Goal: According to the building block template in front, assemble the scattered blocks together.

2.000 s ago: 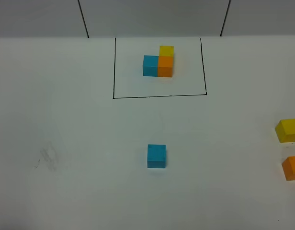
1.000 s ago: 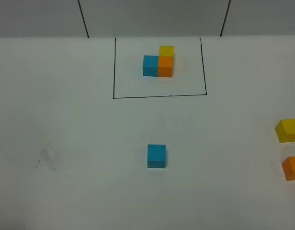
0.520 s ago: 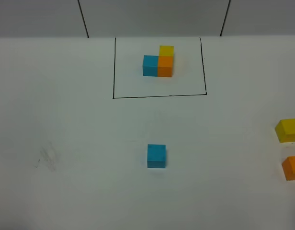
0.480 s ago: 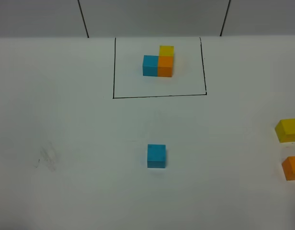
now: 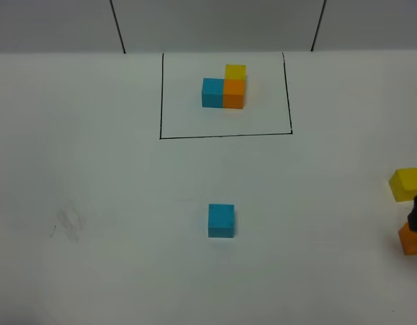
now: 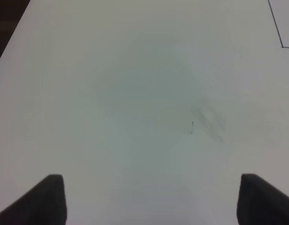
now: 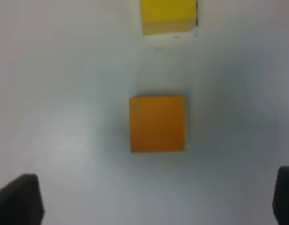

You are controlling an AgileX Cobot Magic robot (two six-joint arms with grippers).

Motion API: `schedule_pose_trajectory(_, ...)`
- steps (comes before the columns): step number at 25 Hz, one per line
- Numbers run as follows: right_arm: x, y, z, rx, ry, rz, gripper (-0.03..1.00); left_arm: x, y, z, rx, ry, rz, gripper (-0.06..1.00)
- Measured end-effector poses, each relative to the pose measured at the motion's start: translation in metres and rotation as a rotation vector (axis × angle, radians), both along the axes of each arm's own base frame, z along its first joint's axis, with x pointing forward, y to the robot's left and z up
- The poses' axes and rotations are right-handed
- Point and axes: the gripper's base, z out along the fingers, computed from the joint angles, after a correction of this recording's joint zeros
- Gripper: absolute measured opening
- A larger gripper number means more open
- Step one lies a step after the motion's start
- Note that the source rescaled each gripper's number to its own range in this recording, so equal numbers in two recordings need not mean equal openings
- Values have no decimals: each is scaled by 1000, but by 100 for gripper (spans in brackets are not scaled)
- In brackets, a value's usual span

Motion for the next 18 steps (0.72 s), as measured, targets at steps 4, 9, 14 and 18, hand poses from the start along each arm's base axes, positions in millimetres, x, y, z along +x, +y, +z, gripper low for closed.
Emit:
schedule_pose_trajectory(4, 16, 0, -22, -3, 62, 3, 95, 0, 0, 0, 0, 0, 0, 68)
schedule_pose_trajectory(9, 28, 0, -40, -15, 86, 14, 94, 0, 0, 0, 0, 0, 0, 67)
schedule_pose_trajectory(14, 39, 1, -57, -16, 115, 18, 93, 0, 0, 0, 0, 0, 0, 67)
schedule_pose_trajectory(18, 44, 1, -74, -18, 161, 21, 92, 0, 0, 0, 0, 0, 0, 67)
